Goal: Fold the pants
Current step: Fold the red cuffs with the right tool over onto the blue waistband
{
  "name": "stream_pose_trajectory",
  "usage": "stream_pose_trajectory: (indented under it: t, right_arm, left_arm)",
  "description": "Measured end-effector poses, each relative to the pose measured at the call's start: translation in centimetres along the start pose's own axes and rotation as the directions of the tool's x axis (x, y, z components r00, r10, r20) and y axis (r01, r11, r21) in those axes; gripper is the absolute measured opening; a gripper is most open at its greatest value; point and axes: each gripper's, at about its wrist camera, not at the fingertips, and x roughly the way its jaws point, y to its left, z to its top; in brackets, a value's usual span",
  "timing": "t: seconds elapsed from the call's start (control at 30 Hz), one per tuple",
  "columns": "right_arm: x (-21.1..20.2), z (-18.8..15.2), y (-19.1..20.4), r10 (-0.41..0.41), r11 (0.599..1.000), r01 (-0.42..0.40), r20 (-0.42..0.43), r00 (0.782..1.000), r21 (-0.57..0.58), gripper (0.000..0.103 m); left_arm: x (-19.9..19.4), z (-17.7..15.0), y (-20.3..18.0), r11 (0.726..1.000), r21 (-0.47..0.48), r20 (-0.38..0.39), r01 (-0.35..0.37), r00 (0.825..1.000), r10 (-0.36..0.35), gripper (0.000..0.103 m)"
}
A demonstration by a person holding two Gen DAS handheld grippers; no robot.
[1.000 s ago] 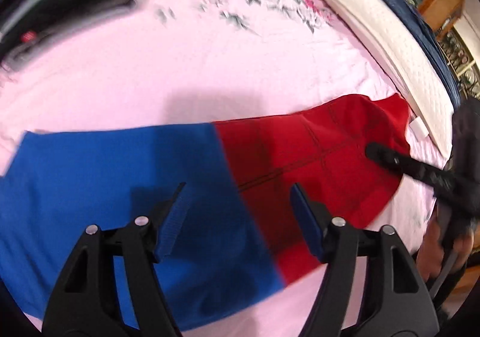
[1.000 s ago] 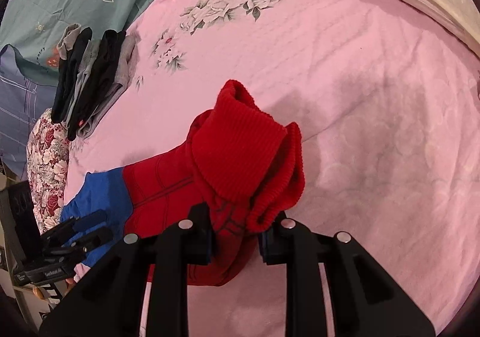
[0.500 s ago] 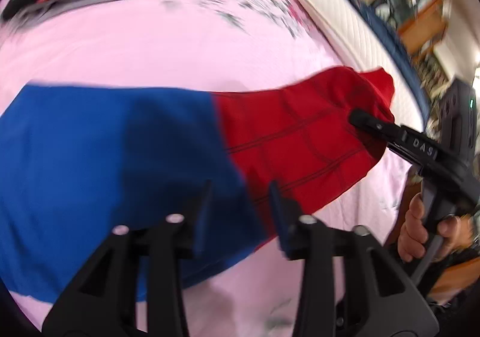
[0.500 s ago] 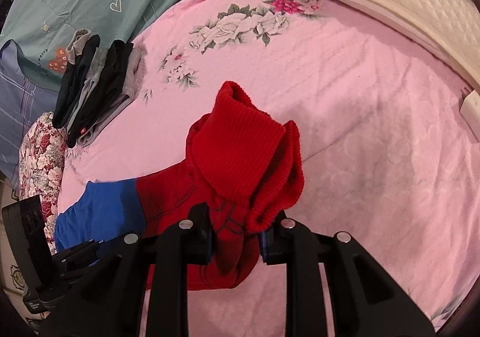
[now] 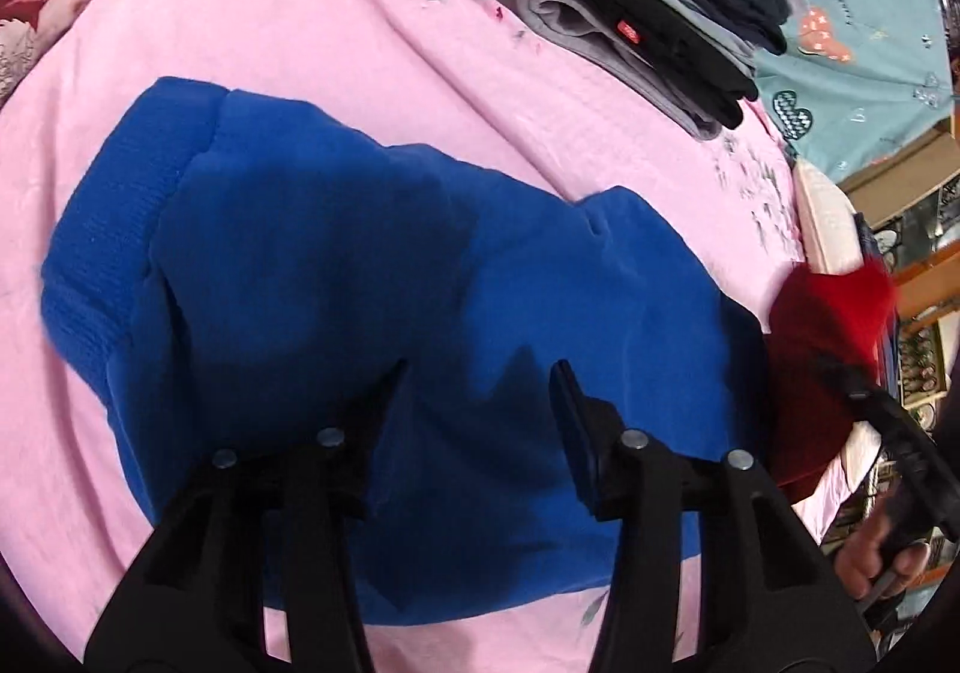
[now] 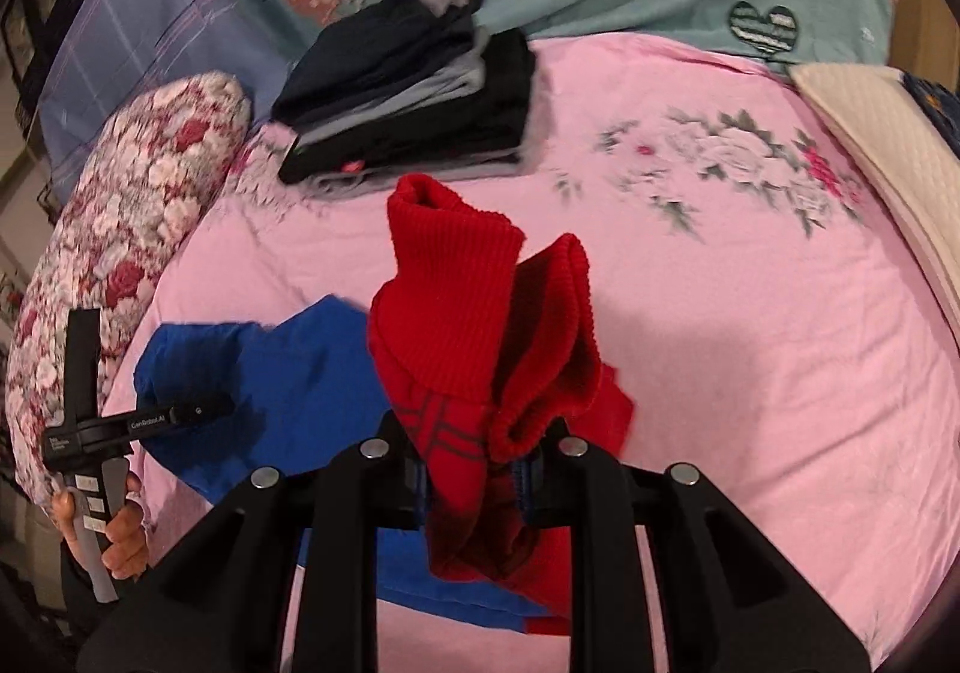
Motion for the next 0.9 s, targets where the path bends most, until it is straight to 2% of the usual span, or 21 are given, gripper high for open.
stream_pose_trajectory:
  t: [0.13, 0.3, 0.33, 0.37, 0.4, 0.43, 0.5, 0.57, 0.63, 0.67, 0.7, 0.73, 0.83, 0.9]
  right_arm:
    - [4.8, -0.3, 5.6, 0.005, 0.994, -0.019, -0.123, 0.992, -0.108, 0.021]
    - [8.5, -1.7, 9.8, -0.060, 0.979, 0.022, -0.185, 0.981, -0.202, 0.022]
    - [9.2, -2.0, 10.0, -0.071, 0.977, 0.027, -0.205, 0.976, -0.210, 0.025]
    - [9.9, -2.2, 10.1, -0.067, 0.978, 0.017, -0.240, 0.969, -0.207, 0.034]
    - [10.1, -2.2, 10.1, -0.041, 0.982, -0.012, -0.271, 0.962, -0.189, 0.047]
    - [9.9, -2.0, 10.0, -0.001, 0.985, -0.049, -0.291, 0.957, -0.164, 0.051]
    - [8.0, -1.0, 9.6, 0.082, 0.987, -0.118, -0.289, 0.954, -0.110, 0.052]
    - [5.6, 0.2, 8.8, 0.170, 0.980, -0.190, -0.235, 0.957, -0.061, 0.052]
    - [3.6, 1.3, 8.1, 0.171, 0.982, -0.181, -0.147, 0.974, -0.054, 0.045]
    - [3.0, 1.7, 8.0, 0.137, 0.987, -0.145, -0.104, 0.985, -0.075, 0.022]
    - [3.2, 1.8, 8.0, 0.119, 0.988, -0.127, -0.097, 0.988, -0.086, 0.008]
    - [3.8, 1.8, 7.9, 0.125, 0.987, -0.135, -0.117, 0.985, -0.082, 0.007]
    - [7.8, 0.6, 8.8, 0.166, 0.979, -0.188, -0.235, 0.958, -0.075, 0.005]
    - [10.3, -0.3, 9.5, 0.120, 0.982, -0.154, -0.278, 0.953, -0.106, 0.005]
  left_arm:
    - [-0.1, -0.2, 0.2, 0.999, 0.032, 0.012, 0.016, 1.000, -0.017, 0.052]
    - [0.2, -0.1, 0.0, 0.998, 0.054, 0.017, 0.038, 0.999, -0.039, 0.054]
    - [0.2, -0.1, 0.1, 0.997, 0.056, 0.017, 0.047, 0.999, -0.048, 0.054]
    - [0.1, 0.0, 0.3, 0.997, 0.056, 0.017, 0.056, 0.998, -0.057, 0.054]
    - [0.1, 0.1, 0.5, 0.996, 0.053, 0.015, 0.072, 0.997, -0.073, 0.055]
    - [0.1, 0.2, 0.7, 0.995, 0.046, 0.013, 0.087, 0.996, -0.088, 0.055]
    - [0.2, 0.4, 1.1, 0.993, 0.031, 0.007, 0.112, 0.994, -0.112, 0.055]
    - [0.2, 0.6, 1.5, 0.991, 0.015, 0.004, 0.133, 0.991, -0.133, 0.055]
    - [0.2, 0.7, 1.6, 0.990, 0.007, 0.003, 0.143, 0.990, -0.143, 0.055]
    - [0.2, 0.7, 1.5, 0.990, 0.008, 0.004, 0.142, 0.990, -0.142, 0.055]
    - [0.3, 0.7, 1.4, 0.990, 0.012, 0.005, 0.137, 0.991, -0.137, 0.055]
    - [0.3, 0.7, 1.3, 0.991, 0.017, 0.006, 0.132, 0.991, -0.133, 0.055]
    - [0.4, 0.7, 1.1, 0.992, 0.022, 0.008, 0.123, 0.992, -0.123, 0.055]
    - [0.6, 0.8, 1.2, 0.992, 0.015, 0.001, 0.123, 0.992, -0.123, 0.055]
